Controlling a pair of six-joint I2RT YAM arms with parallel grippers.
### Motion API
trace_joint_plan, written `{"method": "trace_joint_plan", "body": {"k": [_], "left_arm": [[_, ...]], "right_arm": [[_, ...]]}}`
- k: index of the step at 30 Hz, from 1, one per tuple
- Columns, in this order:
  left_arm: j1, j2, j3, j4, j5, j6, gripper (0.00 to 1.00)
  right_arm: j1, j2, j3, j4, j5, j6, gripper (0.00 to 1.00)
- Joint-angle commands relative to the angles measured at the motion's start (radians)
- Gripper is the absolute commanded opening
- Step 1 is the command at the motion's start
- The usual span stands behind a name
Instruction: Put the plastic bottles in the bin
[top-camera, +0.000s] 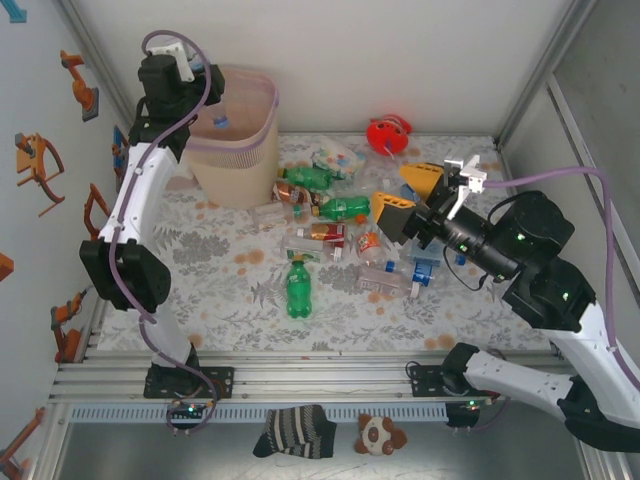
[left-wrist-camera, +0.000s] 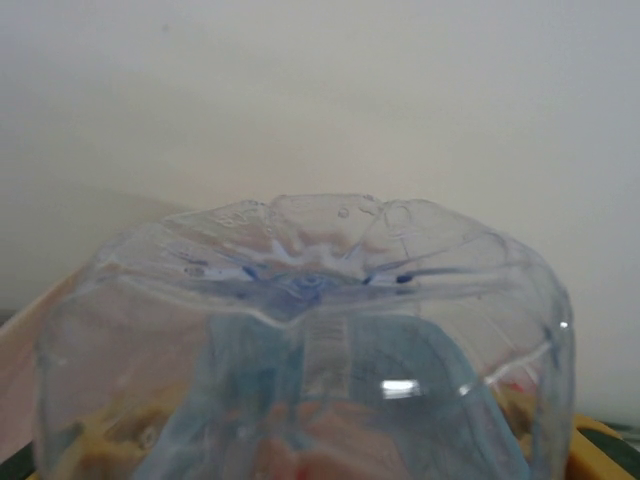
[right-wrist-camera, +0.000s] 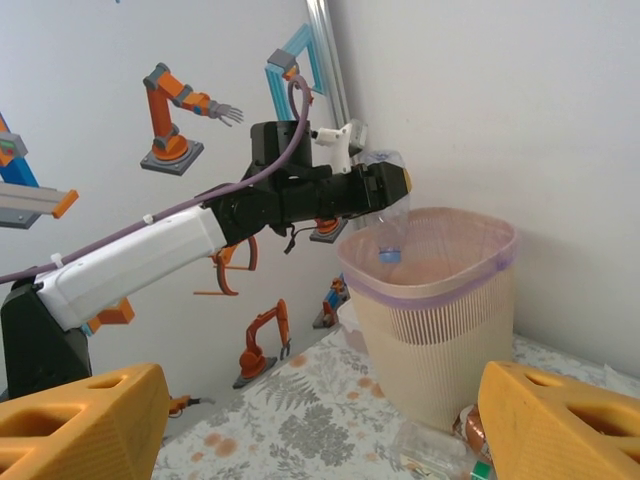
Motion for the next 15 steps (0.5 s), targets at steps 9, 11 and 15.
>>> {"method": "trace_joint_plan", "body": {"k": [9,11,15], "left_arm": [[-0.060,0.129,0.120,-0.148,-0.378,-0.122,0.38],[-0.073,0.164,0.172,-0.214,-0.428,-0.128,0.35],[-0.091,0.250,0.295,-0.380,-0.516,-0.178,0.29]], "right_arm": [[0.000,0.006,0.010,-0.005,0.028,0.009,0.80],[0.000,0.008,0.008,-0.006,0.030,0.011,0.80],[0.000,0.010,0.003,-0.004,0.033,0.016,0.80]]}}
